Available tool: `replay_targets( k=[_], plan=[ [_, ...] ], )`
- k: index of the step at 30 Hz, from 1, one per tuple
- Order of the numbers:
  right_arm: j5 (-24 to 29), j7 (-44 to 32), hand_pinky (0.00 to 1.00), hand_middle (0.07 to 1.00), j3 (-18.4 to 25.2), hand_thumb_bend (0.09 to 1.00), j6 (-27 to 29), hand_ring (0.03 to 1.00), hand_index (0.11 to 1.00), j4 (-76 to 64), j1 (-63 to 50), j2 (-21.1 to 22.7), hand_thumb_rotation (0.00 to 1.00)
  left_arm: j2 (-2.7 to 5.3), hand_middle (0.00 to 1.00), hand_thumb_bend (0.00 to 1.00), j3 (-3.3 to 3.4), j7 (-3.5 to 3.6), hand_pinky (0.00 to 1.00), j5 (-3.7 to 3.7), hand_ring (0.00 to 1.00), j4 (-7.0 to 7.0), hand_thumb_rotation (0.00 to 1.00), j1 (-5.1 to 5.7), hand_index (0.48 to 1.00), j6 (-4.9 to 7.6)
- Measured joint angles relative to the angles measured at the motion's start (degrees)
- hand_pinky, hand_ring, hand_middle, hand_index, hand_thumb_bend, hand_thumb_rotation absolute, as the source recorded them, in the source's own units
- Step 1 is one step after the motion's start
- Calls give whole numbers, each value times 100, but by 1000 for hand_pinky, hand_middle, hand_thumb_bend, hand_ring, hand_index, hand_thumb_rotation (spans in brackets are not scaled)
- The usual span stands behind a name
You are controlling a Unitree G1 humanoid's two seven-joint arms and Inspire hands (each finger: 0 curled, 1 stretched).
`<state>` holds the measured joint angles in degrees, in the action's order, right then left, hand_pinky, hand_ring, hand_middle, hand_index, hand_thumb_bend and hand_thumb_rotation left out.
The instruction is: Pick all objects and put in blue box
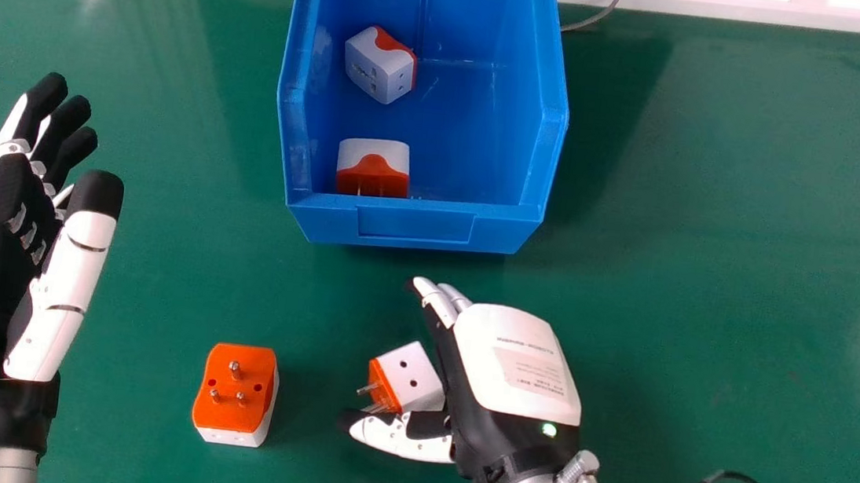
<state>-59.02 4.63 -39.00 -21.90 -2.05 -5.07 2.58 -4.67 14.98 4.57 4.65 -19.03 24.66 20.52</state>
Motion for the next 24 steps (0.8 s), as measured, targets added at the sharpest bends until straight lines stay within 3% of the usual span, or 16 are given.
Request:
replay_targets(
  k=[8,14,18,24],
  plan=[
    [-14,-227,738,884,-83,571,9,838,872,-142,0,135,489,-7,921,618,12,-81,837,-7,897,-59,756,0,931,-90],
    [-11,-445,744,880,-118,575,31,838,866,-268,28,283,475,-51,928,632,28,-80,850,-5,904,-64,769,-3,940,-107],
    [-11,-576,749,880,-120,580,39,842,867,-317,71,352,479,-82,937,653,114,-74,860,-1,913,-62,780,-16,946,-103],
    [-8,-621,748,880,-118,576,66,842,870,-347,78,406,483,-85,936,682,145,-48,863,51,914,-20,774,-56,942,-79]
  ],
)
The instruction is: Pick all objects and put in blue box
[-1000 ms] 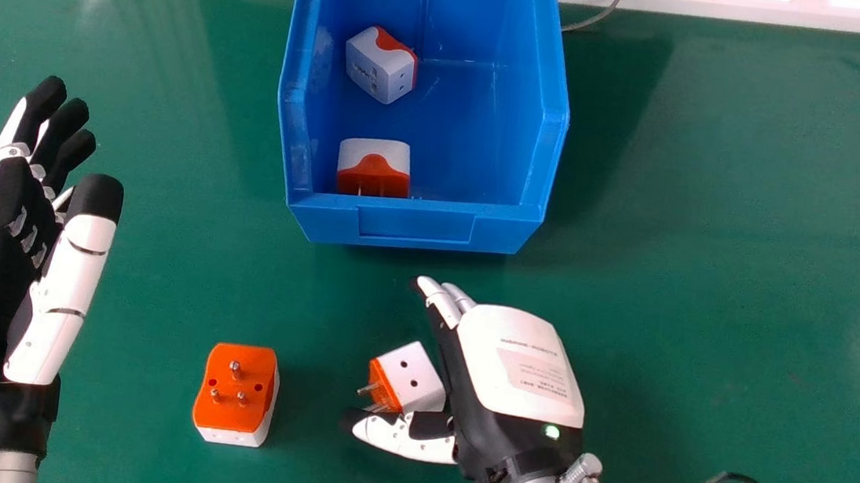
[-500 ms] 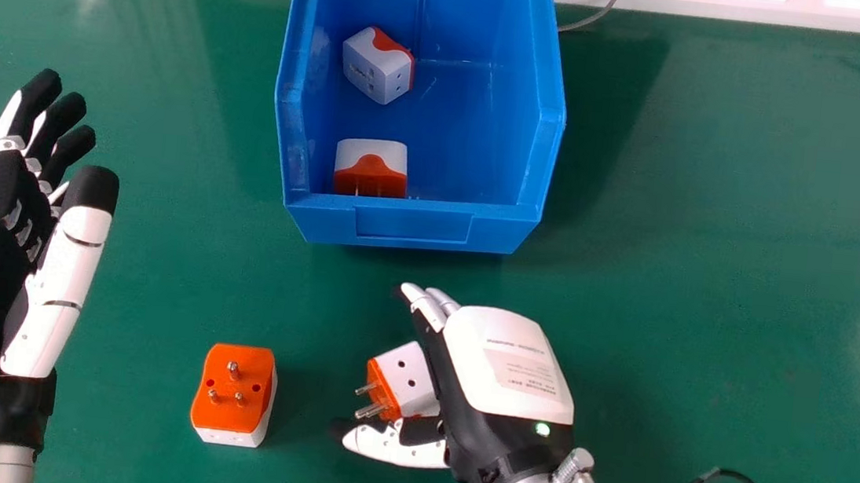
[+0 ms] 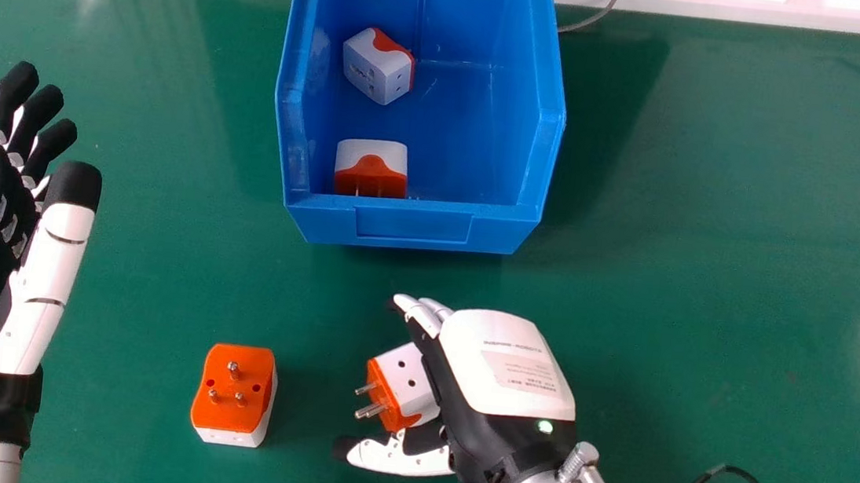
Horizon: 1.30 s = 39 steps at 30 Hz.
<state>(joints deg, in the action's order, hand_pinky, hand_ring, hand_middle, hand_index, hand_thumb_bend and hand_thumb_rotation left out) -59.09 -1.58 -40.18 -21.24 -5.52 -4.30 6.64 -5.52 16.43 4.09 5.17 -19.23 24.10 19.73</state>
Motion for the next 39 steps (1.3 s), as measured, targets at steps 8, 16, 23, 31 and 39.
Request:
replay_targets(
  k=[8,16,23,31,39],
  plan=[
    [-1,20,755,884,1,568,9,848,872,160,118,-5,472,-3,927,711,50,88,859,166,909,35,759,-49,933,22],
    [-8,181,744,880,1,558,61,841,858,546,378,-60,463,-9,936,705,80,119,879,170,918,51,764,-64,944,47],
    [-7,256,742,873,1,568,56,837,855,633,440,-85,423,-11,944,716,83,165,891,173,923,37,768,-64,949,34],
    [-15,74,734,867,-2,592,43,832,850,590,524,-28,375,-15,950,718,84,206,910,221,934,30,772,-83,955,12],
    [-45,-319,730,863,-3,617,-20,828,848,303,560,79,361,-29,951,721,95,191,912,214,938,2,788,-87,956,-51]
  ],
)
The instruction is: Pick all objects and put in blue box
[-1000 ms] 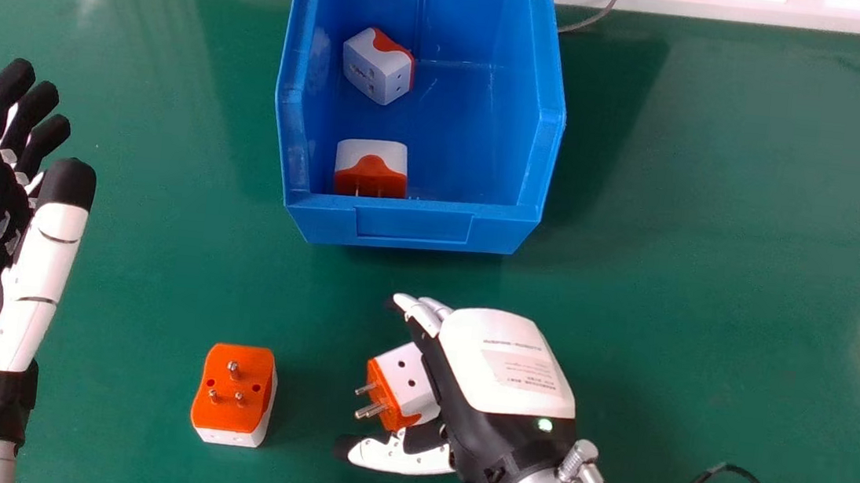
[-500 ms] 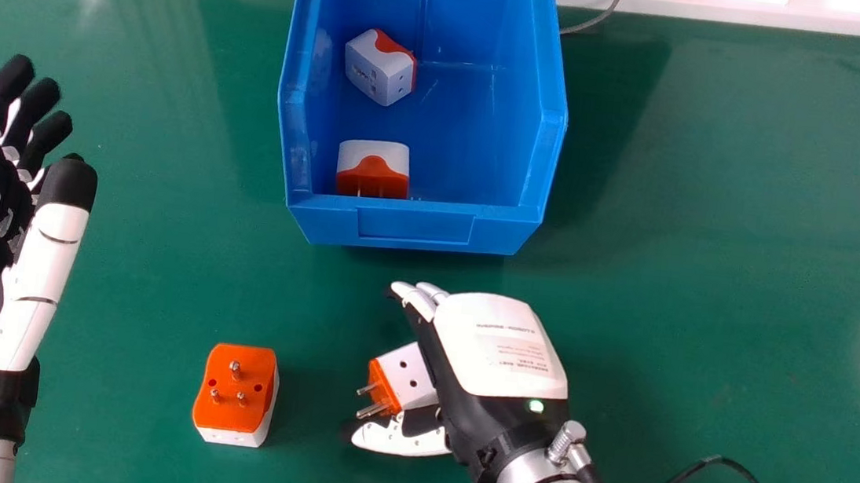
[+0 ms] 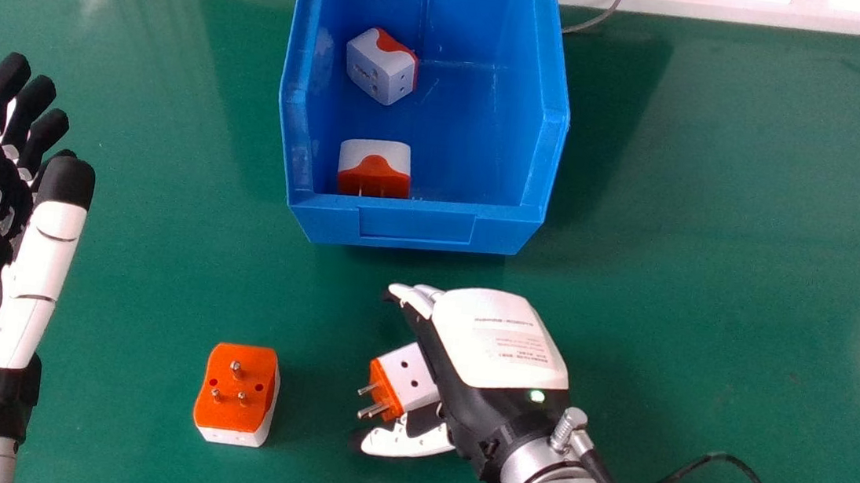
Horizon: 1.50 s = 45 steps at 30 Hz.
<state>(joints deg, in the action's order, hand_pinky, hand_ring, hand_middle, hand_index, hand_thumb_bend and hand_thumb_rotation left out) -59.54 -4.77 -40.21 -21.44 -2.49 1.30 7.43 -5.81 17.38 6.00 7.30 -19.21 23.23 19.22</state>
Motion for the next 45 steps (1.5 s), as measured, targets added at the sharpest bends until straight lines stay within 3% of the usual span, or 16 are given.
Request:
replay_targets(
  k=[14,17,21,23,24,27,31,38,39,45],
  plan=[
    [10,-503,725,857,2,630,241,822,833,-477,-106,449,359,-97,950,707,35,14,918,0,943,-23,803,-33,958,-57],
    [-54,-579,725,856,-1,625,281,822,831,-469,-58,477,369,-113,950,706,42,7,917,-52,943,-23,808,-39,959,-57],
    [-80,-596,717,849,8,625,399,816,820,-388,23,520,360,-149,949,715,75,5,915,-54,940,-22,809,-40,959,-57],
    [-81,-582,714,847,19,625,473,813,818,-304,85,527,346,-153,949,719,103,4,915,-54,939,-22,809,-40,960,-56],
    [-81,-575,704,839,21,630,491,805,809,-247,136,525,277,-153,947,724,105,3,912,-54,937,-22,811,-41,961,-56],
    [-90,-559,691,827,29,627,586,793,799,-77,283,525,193,-153,947,729,106,3,910,-51,936,-23,809,-40,964,-62],
    [-90,-310,675,814,36,617,783,778,786,243,463,523,152,-153,949,735,116,2,914,-45,938,-24,811,-40,969,-69],
    [237,378,587,733,122,597,1483,681,735,1152,965,447,78,-152,951,751,139,-1,920,-40,943,-173,807,-30,969,-141],
    [328,444,546,680,138,580,1578,621,695,1264,1027,444,63,-153,951,754,150,2,922,-38,945,-176,808,-29,969,-141],
    [764,713,469,611,231,553,2041,534,637,1853,1306,401,40,-170,962,766,219,19,934,2,955,-212,816,5,972,-176]
  ],
)
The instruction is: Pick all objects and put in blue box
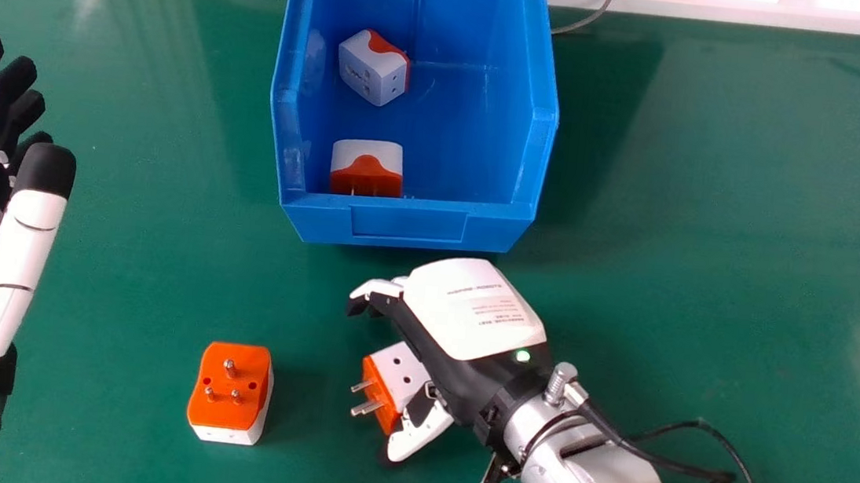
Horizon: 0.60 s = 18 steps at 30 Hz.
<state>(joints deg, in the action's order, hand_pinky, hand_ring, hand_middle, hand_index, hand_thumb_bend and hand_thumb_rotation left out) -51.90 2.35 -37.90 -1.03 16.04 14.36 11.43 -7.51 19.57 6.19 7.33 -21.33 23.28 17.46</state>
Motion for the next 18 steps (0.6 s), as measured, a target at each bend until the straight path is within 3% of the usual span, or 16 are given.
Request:
replay_targets(
  k=[8,18],
  plan=[
    [27,56,389,547,11,531,177,456,551,60,82,92,16,-5,972,795,39,17,948,11,964,-33,826,30,972,-25],
    [34,-275,363,527,15,521,48,428,511,-201,48,104,6,-5,980,811,41,14,960,13,973,-65,830,45,978,-76]
  ],
)
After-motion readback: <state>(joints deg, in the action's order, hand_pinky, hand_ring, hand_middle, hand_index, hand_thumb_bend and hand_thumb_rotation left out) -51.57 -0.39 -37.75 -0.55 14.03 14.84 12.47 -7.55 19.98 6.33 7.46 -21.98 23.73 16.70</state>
